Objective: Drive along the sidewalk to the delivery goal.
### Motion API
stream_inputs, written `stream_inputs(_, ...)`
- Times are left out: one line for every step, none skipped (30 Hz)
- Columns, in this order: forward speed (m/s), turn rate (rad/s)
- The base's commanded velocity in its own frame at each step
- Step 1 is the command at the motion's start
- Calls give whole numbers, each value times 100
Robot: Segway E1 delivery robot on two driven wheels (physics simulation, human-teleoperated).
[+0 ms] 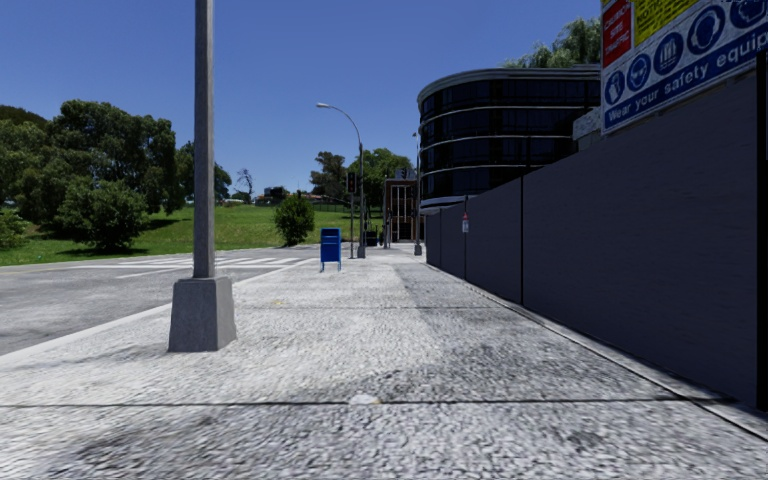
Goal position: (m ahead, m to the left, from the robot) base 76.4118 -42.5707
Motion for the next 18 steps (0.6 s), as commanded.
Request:
stream_inputs(200, 0)
stream_inputs(200, 0)
stream_inputs(200, 0)
stream_inputs(200, 0)
stream_inputs(200, 0)
stream_inputs(200, 0)
stream_inputs(200, 0)
stream_inputs(200, 0)
stream_inputs(200, 0)
stream_inputs(200, 0)
stream_inputs(200, 0)
stream_inputs(200, 0)
stream_inputs(200, 0)
stream_inputs(200, 0)
stream_inputs(200, 0)
stream_inputs(200, 0)
stream_inputs(200, 0)
stream_inputs(200, 0)
